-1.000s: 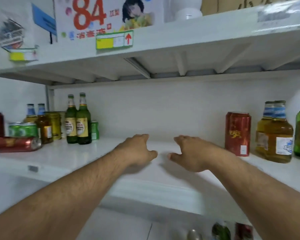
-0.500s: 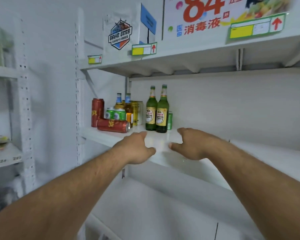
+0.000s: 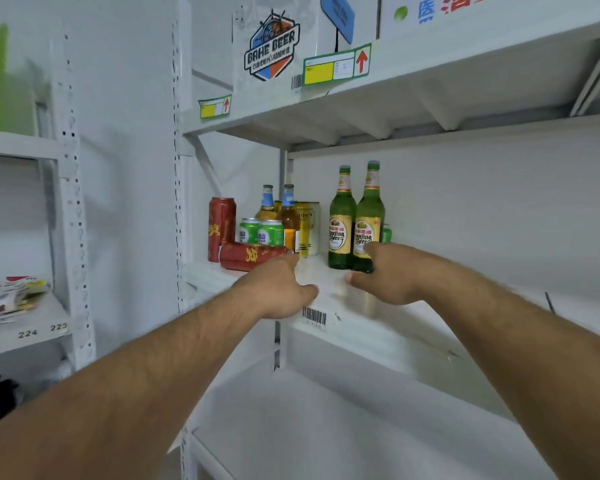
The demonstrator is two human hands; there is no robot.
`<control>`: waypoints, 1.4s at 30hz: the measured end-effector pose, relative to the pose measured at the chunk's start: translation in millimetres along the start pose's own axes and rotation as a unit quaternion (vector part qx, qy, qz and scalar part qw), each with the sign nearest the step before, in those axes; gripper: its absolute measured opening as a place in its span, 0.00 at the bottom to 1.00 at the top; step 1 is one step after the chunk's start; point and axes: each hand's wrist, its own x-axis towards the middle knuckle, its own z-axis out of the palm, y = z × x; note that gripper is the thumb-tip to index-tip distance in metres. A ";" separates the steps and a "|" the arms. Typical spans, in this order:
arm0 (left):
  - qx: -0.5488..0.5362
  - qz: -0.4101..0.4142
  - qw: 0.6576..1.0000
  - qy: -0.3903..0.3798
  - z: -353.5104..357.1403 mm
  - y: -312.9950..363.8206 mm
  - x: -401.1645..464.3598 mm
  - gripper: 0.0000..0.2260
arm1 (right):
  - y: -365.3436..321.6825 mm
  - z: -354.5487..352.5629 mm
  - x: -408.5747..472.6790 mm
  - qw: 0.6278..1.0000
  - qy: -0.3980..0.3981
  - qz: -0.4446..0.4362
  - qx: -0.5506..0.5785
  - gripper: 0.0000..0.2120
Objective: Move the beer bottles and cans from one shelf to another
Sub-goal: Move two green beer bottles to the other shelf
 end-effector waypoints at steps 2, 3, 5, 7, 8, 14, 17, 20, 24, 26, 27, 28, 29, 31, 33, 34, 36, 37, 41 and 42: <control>0.000 0.001 1.000 0.005 -1.0 0.3 16.0 0.35 | 2.9 0.8 13.5 1.000 -0.002 0.000 0.010 0.25; -0.003 0.002 1.000 0.008 -0.8 0.5 23.4 0.34 | 4.5 1.4 19.1 1.000 -0.003 0.000 0.011 0.25; -0.010 0.008 1.000 0.010 1.0 2.6 35.9 0.34 | 6.4 2.5 27.3 1.000 -0.005 -0.001 0.010 0.25; -0.016 0.014 1.000 0.004 3.6 5.8 46.3 0.36 | 7.7 4.2 32.7 1.000 -0.009 0.000 0.010 0.25; -0.019 0.019 1.000 0.002 5.0 7.2 51.9 0.37 | 8.0 4.9 34.9 1.000 -0.008 0.001 0.009 0.24; -0.071 0.081 0.994 -0.013 6.2 16.2 75.8 0.30 | 6.8 7.5 43.8 0.999 -0.006 0.040 0.003 0.24; -0.087 0.120 0.989 -0.026 2.8 12.8 89.5 0.28 | -4.0 2.7 41.8 0.998 -0.008 0.067 -0.009 0.21; -0.115 0.148 0.981 -0.044 -4.6 3.1 106.1 0.27 | -17.8 -1.6 46.6 0.995 0.001 0.104 -0.013 0.20; -0.144 0.178 0.972 -0.052 -18.0 -13.4 130.1 0.25 | -33.8 -1.1 62.0 0.987 0.029 0.161 0.003 0.23; -0.159 0.187 0.968 -0.051 -22.7 -21.4 140.5 0.25 | -40.3 2.5 69.8 0.981 0.045 0.188 0.003 0.25; -0.163 0.191 0.967 -0.049 -24.4 -25.2 145.2 0.26 | -43.7 5.1 73.3 0.978 0.051 0.200 0.001 0.26; -0.163 0.193 0.966 -0.048 -25.2 -28.6 150.4 0.26 | -47.1 7.8 76.6 0.976 0.056 0.211 0.001 0.26; -0.162 0.196 0.966 -0.048 -25.7 -31.0 155.0 0.27 | -50.3 10.0 79.5 0.973 0.060 0.221 0.001 0.27; -0.161 0.200 0.965 -0.054 -26.3 -35.2 163.1 0.27 | -56.2 13.0 85.7 0.969 0.062 0.237 -0.001 0.27; -0.165 0.206 0.962 -0.064 -25.8 -37.7 173.2 0.27 | -59.6 13.8 93.6 0.967 0.063 0.247 -0.007 0.26; -0.169 0.208 0.961 -0.066 -25.5 -37.8 178.8 0.27 | -59.5 13.9 98.5 0.965 0.065 0.252 -0.008 0.26; -0.177 0.206 0.960 -0.065 -24.3 -35.4 191.1 0.28 | -56.7 13.1 108.0 0.961 0.075 0.266 -0.005 0.28; -0.184 0.202 0.960 -0.066 -23.5 -33.4 197.5 0.28 | -54.1 12.8 112.6 0.959 0.082 0.273 -0.003 0.29; -0.217 0.173 0.958 -0.078 -18.0 -19.9 225.7 0.31 | -31.6 11.7 136.6 0.951 0.110 0.290 0.000 0.32; -0.224 0.163 0.957 -0.083 -16.6 -15.4 232.5 0.31 | -24.1 11.0 144.1 0.949 0.118 0.294 0.008 0.33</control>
